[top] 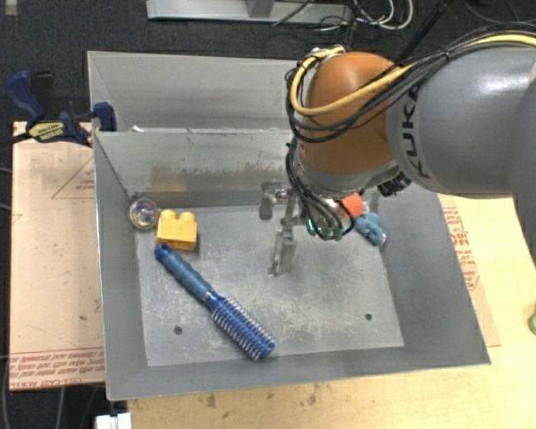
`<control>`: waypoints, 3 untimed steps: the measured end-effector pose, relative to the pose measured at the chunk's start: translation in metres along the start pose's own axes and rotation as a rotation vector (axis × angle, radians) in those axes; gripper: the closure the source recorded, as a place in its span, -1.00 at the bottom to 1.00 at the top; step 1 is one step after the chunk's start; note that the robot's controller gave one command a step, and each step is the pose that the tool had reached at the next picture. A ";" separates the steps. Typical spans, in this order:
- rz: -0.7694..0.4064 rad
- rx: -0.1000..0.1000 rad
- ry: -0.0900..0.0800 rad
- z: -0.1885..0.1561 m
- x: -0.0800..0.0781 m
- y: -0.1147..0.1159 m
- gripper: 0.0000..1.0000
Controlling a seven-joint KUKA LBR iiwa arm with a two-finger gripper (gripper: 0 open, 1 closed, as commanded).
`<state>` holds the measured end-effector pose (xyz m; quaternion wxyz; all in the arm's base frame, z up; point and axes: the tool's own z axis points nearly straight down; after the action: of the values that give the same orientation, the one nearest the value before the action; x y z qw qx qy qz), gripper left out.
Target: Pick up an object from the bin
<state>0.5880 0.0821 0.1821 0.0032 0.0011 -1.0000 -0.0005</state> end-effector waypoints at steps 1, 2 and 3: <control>-0.127 0.001 -0.007 0.113 0.039 0.063 -1.00; -0.304 -0.001 -0.025 0.107 0.058 0.110 -1.00; -0.297 0.003 -0.030 0.106 0.055 0.106 1.00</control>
Offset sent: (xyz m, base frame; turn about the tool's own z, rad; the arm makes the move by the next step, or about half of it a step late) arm -0.0402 0.0612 -0.1121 -0.1209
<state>0.5318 0.1881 0.0762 -0.0121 0.1493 -0.9887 0.0004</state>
